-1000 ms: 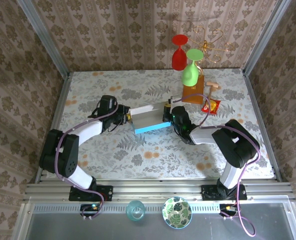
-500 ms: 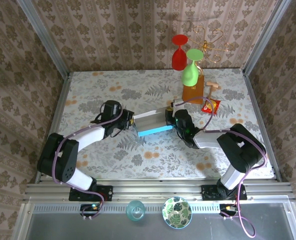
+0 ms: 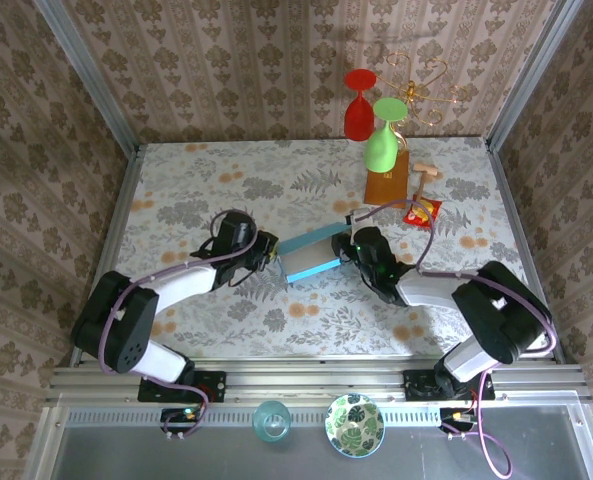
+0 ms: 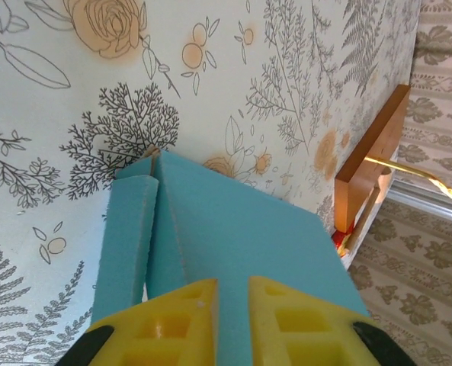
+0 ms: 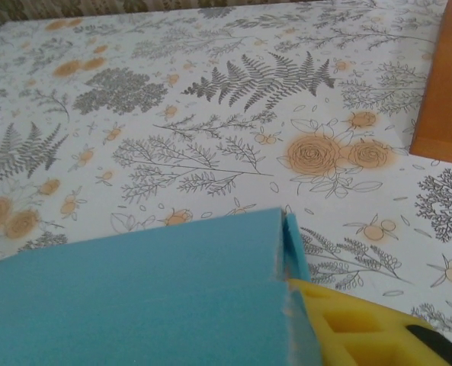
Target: Fold the paper box
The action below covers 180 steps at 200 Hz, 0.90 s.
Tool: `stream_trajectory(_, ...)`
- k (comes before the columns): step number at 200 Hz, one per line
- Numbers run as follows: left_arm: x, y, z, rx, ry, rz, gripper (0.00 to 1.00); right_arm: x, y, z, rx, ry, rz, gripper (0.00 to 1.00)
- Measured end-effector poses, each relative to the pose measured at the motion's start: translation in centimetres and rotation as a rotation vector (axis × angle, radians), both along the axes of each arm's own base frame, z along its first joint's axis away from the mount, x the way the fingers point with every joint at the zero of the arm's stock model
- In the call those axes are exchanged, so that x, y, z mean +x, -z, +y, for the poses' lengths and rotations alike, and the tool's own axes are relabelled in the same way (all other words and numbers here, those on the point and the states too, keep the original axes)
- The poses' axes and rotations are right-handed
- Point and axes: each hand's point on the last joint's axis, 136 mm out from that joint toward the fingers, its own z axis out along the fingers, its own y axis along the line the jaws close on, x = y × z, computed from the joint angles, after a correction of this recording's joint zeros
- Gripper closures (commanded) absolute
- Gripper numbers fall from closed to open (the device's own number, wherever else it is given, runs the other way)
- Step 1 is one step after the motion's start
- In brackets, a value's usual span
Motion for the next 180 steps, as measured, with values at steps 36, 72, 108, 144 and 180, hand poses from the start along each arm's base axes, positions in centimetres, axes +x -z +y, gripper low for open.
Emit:
stream_trajectory(36,-0.7,0.8,-1.0,0.026,0.037,-0.002,0.82,-1.8,-0.5,-0.5,0.021,-0.014,0.033,0.53)
stream_trajectory(72,-1.4,2.5,-1.6,0.064,0.059,0.02,0.83,-3.8,0.3,-1.5,0.039,-0.019,0.093,0.51)
stream_trajectory(108,-1.9,3.7,-1.9,0.101,0.079,0.028,0.79,-5.5,0.7,-3.2,0.06,0.013,0.151,0.49)
stream_trajectory(144,-2.1,3.7,-1.7,0.125,0.083,0.023,0.74,-5.9,-1.5,-5.3,0.181,0.108,0.188,0.48)
stream_trajectory(180,-2.8,0.6,-0.6,0.124,0.072,-0.014,0.69,-4.1,-5.5,-3.9,0.423,0.193,0.298,0.46)
